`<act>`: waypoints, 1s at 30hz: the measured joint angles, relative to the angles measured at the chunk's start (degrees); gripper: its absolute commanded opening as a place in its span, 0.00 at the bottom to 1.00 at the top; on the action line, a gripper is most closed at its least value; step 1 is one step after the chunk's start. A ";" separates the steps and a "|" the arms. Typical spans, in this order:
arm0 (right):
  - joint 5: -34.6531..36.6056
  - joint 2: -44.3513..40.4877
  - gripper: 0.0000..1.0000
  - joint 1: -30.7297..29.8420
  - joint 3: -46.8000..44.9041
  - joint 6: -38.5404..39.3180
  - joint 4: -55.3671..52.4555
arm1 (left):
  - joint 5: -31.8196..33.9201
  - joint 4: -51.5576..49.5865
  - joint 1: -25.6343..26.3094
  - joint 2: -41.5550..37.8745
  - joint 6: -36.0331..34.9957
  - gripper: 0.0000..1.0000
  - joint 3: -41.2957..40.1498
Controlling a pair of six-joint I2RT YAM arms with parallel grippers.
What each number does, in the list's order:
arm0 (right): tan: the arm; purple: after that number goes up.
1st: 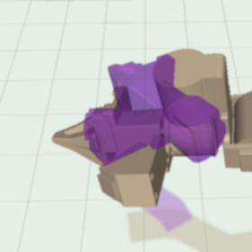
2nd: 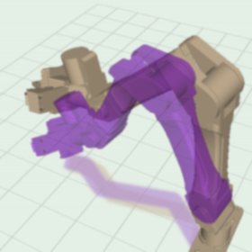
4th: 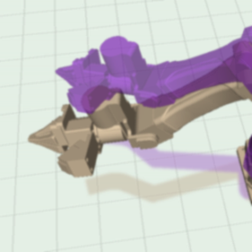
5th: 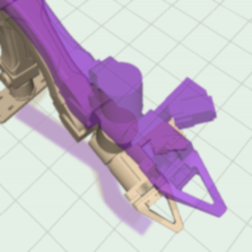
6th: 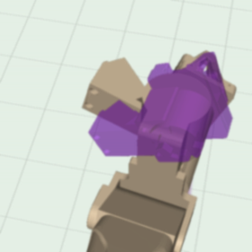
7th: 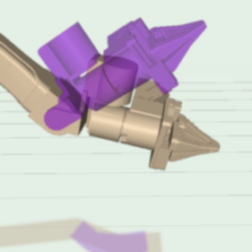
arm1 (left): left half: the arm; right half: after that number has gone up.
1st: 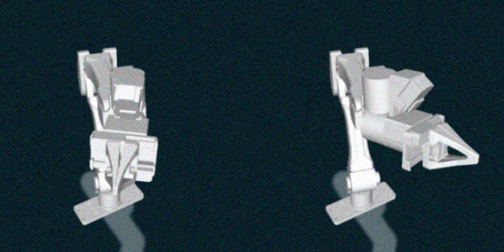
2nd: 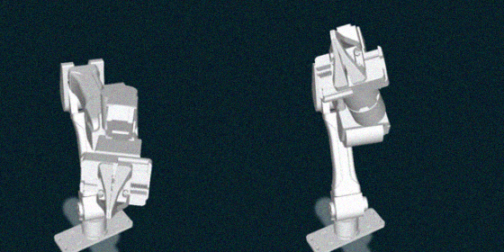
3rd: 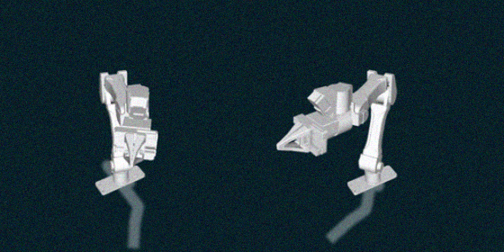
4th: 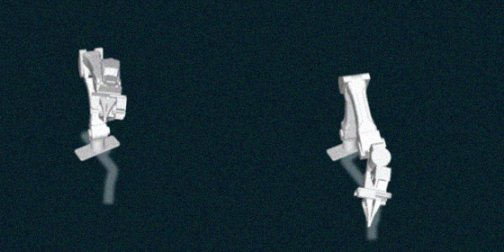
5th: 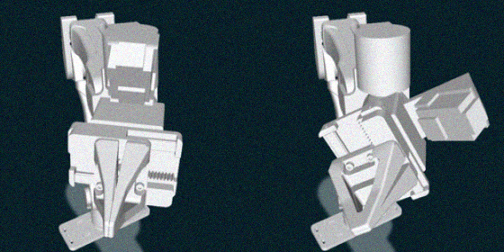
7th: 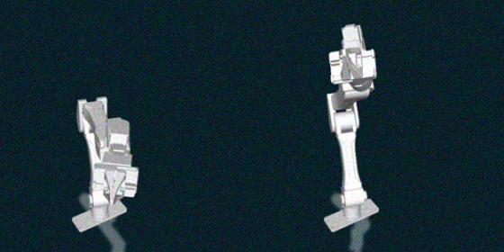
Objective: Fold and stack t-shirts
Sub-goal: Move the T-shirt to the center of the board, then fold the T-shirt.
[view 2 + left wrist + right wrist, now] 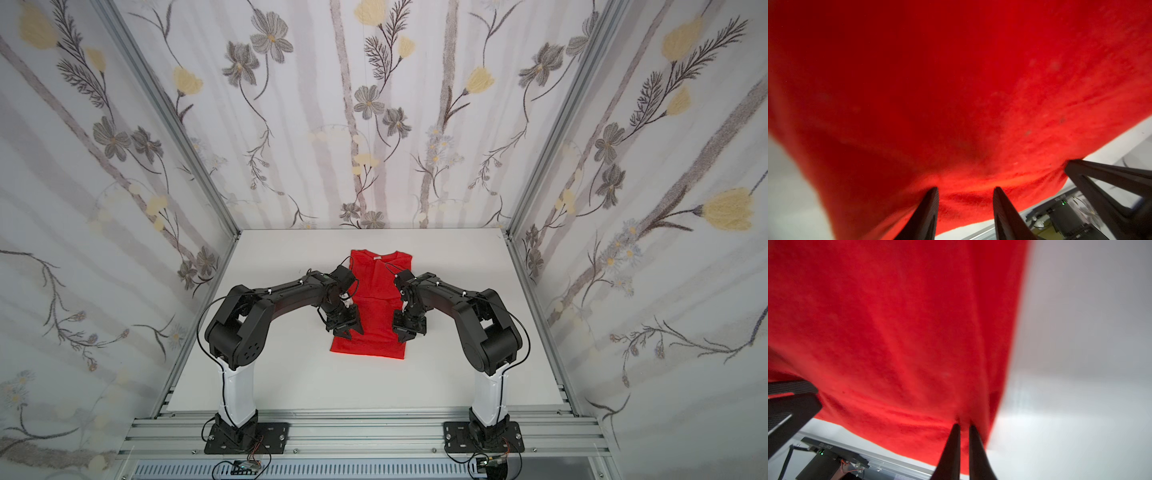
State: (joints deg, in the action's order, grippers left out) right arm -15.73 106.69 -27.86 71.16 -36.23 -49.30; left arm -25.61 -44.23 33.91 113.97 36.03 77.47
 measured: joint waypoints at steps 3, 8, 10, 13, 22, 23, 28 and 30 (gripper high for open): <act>1.09 -5.31 0.25 -0.07 -1.16 -0.02 -0.07 | 3.28 -3.26 0.44 -3.52 0.22 0.55 0.57; 1.99 -12.98 0.28 -0.44 -6.34 -1.33 0.00 | 4.72 -4.02 0.44 -11.39 0.17 0.65 -1.64; 2.16 -15.58 0.30 -1.16 -9.18 -2.14 0.15 | 4.61 -4.37 0.37 -13.90 -0.33 0.66 -3.63; 1.51 -19.98 0.42 -2.91 -15.13 -4.70 3.30 | 3.52 -4.07 -0.57 -16.74 -2.23 0.69 -7.89; -1.60 -27.87 0.61 -5.53 -34.60 -19.45 23.69 | -10.23 3.78 -7.96 -22.25 -4.81 0.77 -19.56; -2.47 -27.80 0.61 -5.84 -35.54 -21.09 26.16 | -11.85 4.94 -9.25 -22.43 -4.76 0.77 -20.63; -5.20 -27.26 0.57 -7.52 -39.34 -26.73 39.06 | -17.18 8.79 -13.31 -22.58 -4.55 0.76 -24.52; -5.40 -27.15 0.57 -8.37 -40.65 -28.76 43.54 | -18.45 9.73 -14.53 -22.58 -4.55 0.74 -26.01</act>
State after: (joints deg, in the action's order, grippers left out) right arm -21.12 79.55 -36.23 30.50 -64.99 -5.76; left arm -44.05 -34.50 19.38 91.39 31.48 51.46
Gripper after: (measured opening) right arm 0.569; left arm 0.755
